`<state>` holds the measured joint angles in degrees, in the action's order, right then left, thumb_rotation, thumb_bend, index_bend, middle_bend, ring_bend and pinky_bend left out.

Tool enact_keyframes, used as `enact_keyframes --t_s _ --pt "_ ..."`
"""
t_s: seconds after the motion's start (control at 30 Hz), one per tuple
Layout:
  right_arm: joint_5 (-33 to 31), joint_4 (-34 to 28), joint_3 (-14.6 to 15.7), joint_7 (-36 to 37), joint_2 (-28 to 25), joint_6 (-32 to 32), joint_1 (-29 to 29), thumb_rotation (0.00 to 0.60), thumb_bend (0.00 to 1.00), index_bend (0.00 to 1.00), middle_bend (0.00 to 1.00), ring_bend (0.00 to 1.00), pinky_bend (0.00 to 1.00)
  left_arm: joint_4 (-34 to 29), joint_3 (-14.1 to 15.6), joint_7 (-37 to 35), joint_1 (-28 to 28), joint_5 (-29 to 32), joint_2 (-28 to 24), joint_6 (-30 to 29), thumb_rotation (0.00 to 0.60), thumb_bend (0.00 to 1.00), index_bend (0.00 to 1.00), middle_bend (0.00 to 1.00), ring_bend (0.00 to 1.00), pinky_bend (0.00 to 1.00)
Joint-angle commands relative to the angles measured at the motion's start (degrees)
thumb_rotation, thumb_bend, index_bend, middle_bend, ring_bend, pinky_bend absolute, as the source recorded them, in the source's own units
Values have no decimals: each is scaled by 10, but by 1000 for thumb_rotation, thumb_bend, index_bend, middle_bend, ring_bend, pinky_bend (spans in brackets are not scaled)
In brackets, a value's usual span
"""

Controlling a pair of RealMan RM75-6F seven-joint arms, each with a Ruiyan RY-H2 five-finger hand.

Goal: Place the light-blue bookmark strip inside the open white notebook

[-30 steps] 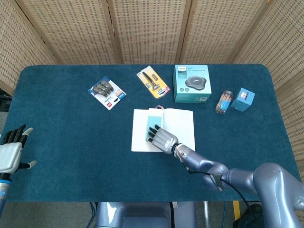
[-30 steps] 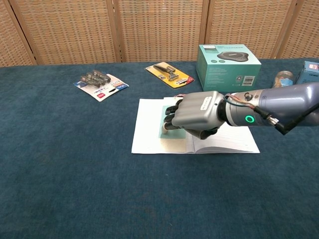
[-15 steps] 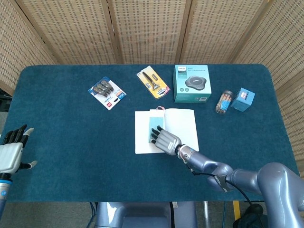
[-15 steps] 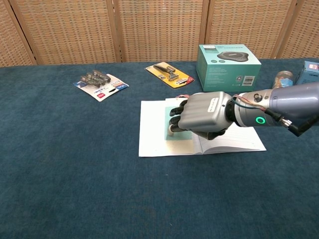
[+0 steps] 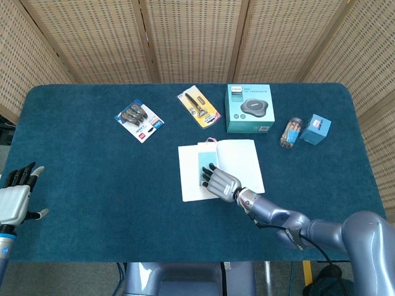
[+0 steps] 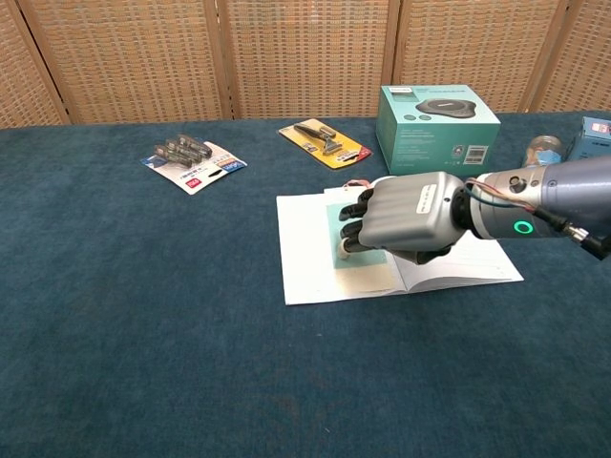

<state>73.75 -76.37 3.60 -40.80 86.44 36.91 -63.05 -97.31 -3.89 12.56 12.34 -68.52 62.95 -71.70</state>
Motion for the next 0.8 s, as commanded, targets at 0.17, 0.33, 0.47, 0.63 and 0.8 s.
enact_keyframes --t_s 0.17,0.33,0.47,0.63,0.8 --pt "17 -6 3 -12 -12 15 8 600 1000 216 171 51 135 -1 1 2 0 0 1 0 600 0 0 0 0 0" --pt "22 -10 4 -15 -16 18 12 600 1000 216 173 53 135 -2 1 3 0 -1 0 -2 600 0 0 0 0 0" --pt "29 -16 10 -21 -22 17 17 600 1000 216 176 53 135 -3 2 4 -1 -3 1 -3 600 0 0 0 0 0" --pt "32 -20 12 -25 -25 16 21 600 1000 216 176 53 135 -3 2 3 -1 -3 0 -4 600 0 0 0 0 0" --pt "39 -21 13 -30 -26 16 24 600 1000 216 177 53 135 -3 2 2 -1 -4 0 -3 600 0 0 0 0 0"
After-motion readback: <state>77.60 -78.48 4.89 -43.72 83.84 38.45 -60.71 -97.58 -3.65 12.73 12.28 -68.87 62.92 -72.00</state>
